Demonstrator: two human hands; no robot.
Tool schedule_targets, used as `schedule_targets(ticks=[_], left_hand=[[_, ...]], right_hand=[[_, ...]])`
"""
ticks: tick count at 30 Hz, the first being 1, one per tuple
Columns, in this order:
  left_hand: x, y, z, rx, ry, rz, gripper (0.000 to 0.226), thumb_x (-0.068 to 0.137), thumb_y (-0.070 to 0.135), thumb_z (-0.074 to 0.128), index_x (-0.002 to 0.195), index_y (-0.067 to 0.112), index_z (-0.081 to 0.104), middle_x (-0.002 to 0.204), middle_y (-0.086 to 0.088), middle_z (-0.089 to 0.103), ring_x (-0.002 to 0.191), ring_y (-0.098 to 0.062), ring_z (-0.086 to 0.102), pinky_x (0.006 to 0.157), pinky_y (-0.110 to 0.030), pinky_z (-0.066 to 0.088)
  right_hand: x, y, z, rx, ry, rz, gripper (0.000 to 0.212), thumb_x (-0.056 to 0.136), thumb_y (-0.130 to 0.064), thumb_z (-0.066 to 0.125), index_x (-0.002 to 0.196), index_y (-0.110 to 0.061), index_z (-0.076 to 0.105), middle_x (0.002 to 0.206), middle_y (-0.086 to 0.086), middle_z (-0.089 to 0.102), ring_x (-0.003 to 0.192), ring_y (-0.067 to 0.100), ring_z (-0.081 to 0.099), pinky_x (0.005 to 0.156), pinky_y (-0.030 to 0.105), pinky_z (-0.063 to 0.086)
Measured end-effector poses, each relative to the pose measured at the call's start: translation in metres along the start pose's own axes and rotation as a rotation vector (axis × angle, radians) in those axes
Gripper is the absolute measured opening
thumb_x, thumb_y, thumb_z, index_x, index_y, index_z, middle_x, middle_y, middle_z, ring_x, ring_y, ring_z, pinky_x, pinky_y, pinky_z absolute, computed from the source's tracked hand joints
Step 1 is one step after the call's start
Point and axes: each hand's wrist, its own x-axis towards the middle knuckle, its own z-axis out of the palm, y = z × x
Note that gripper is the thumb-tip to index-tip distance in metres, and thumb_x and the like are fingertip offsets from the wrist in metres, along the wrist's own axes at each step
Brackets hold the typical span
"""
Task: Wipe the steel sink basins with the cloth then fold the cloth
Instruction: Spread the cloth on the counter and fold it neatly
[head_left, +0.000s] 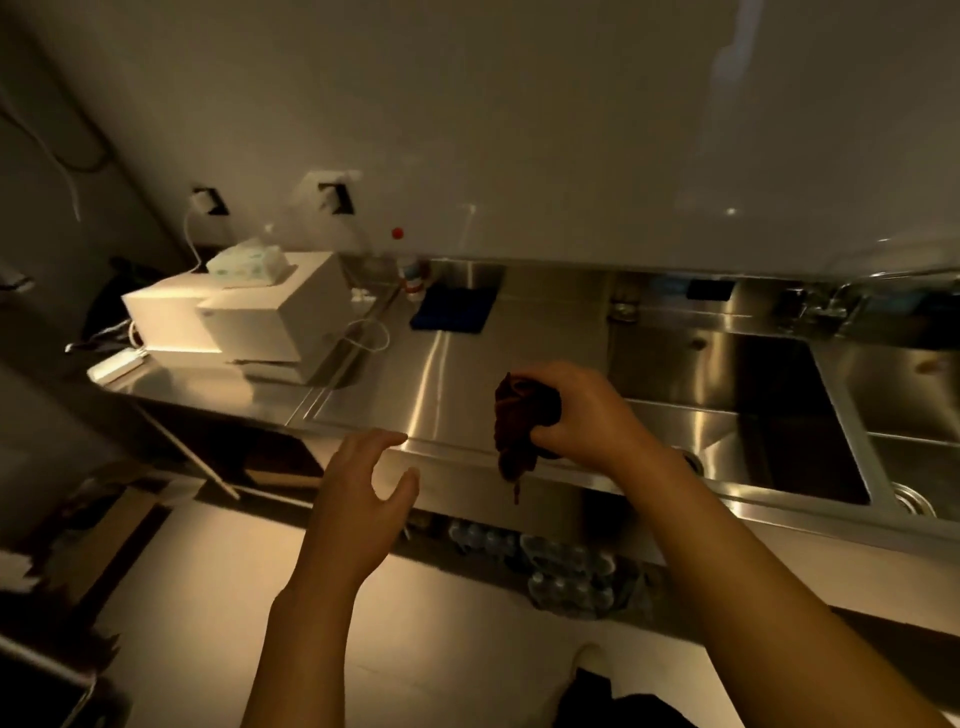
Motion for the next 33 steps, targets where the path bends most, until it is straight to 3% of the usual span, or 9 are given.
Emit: schedule_targets(ticks=[2, 4, 7, 11, 17, 24, 29, 33], left_hand=[[0.025, 0.012, 0.011, 0.028, -0.015, 0.074, 0.038, 0.096, 0.026, 0.07, 0.132, 0.035, 0.059, 0.133, 0.019, 0.049, 0.117, 0.016, 0.046, 0.093, -0.011, 0.038], [0.052, 0.023, 0.02, 0.073, -0.038, 0.141, 0.039, 0.096, 0.025, 0.07, 0.133, 0.032, 0.059, 0.132, 0.022, 0.047, 0.116, 0.023, 0.041, 0.092, -0.009, 0.033], [0.093, 0.037, 0.031, 0.099, -0.05, 0.163, 0.04, 0.096, 0.026, 0.07, 0.134, 0.032, 0.059, 0.134, 0.023, 0.044, 0.117, 0.015, 0.044, 0.095, -0.009, 0.033], [0.143, 0.05, 0.049, 0.102, -0.027, 0.136, 0.041, 0.095, 0.027, 0.072, 0.135, 0.029, 0.06, 0.135, 0.018, 0.048, 0.124, -0.001, 0.049, 0.101, -0.022, 0.04], [0.19, 0.074, 0.107, 0.095, -0.16, 0.133, 0.059, 0.093, 0.032, 0.074, 0.146, 0.034, 0.048, 0.144, 0.015, 0.046, 0.129, -0.003, 0.046, 0.104, -0.029, 0.042], [0.229, 0.094, 0.179, 0.044, -0.335, 0.131, 0.072, 0.091, 0.039, 0.076, 0.151, 0.043, 0.036, 0.147, 0.019, 0.045, 0.129, -0.001, 0.046, 0.101, -0.028, 0.043], [0.254, 0.101, 0.215, 0.012, -0.436, 0.191, 0.066, 0.091, 0.035, 0.076, 0.146, 0.045, 0.041, 0.127, 0.031, 0.052, 0.117, 0.011, 0.052, 0.091, -0.016, 0.044], [0.281, 0.107, 0.229, 0.009, -0.501, 0.302, 0.043, 0.091, 0.031, 0.076, 0.125, 0.045, 0.053, 0.12, 0.019, 0.056, 0.109, 0.007, 0.055, 0.084, -0.016, 0.043]], right_hand=[[0.017, 0.011, -0.007, 0.018, 0.026, -0.01, 0.069, 0.076, -0.009, 0.079, 0.14, -0.025, 0.058, 0.131, -0.001, 0.061, 0.121, 0.014, 0.056, 0.089, 0.013, 0.039], [0.037, 0.019, -0.015, 0.038, 0.038, -0.028, 0.069, 0.077, -0.009, 0.079, 0.141, -0.025, 0.058, 0.133, 0.0, 0.061, 0.121, 0.014, 0.055, 0.092, 0.019, 0.043], [0.07, 0.033, -0.03, 0.092, 0.04, -0.03, 0.071, 0.077, -0.007, 0.078, 0.142, -0.026, 0.056, 0.136, -0.002, 0.059, 0.12, 0.011, 0.054, 0.096, 0.026, 0.047], [0.113, 0.058, -0.051, 0.078, 0.024, -0.041, 0.071, 0.077, -0.008, 0.078, 0.143, -0.026, 0.056, 0.136, -0.003, 0.059, 0.123, 0.013, 0.055, 0.098, 0.026, 0.048], [0.127, 0.105, -0.061, 0.141, 0.028, -0.002, 0.072, 0.076, -0.011, 0.079, 0.141, -0.029, 0.056, 0.132, -0.005, 0.06, 0.119, 0.009, 0.055, 0.093, 0.02, 0.046], [0.11, 0.153, -0.056, 0.154, 0.025, 0.11, 0.066, 0.077, -0.02, 0.082, 0.136, -0.032, 0.057, 0.126, -0.008, 0.063, 0.116, 0.009, 0.059, 0.096, 0.032, 0.054], [0.11, 0.167, -0.06, 0.178, 0.107, 0.211, 0.069, 0.073, -0.018, 0.081, 0.133, -0.036, 0.052, 0.123, -0.008, 0.065, 0.112, 0.011, 0.064, 0.092, 0.036, 0.058], [0.117, 0.173, -0.07, 0.154, 0.165, 0.284, 0.078, 0.075, -0.014, 0.081, 0.14, -0.034, 0.043, 0.127, -0.001, 0.066, 0.114, 0.018, 0.065, 0.089, 0.04, 0.06]])
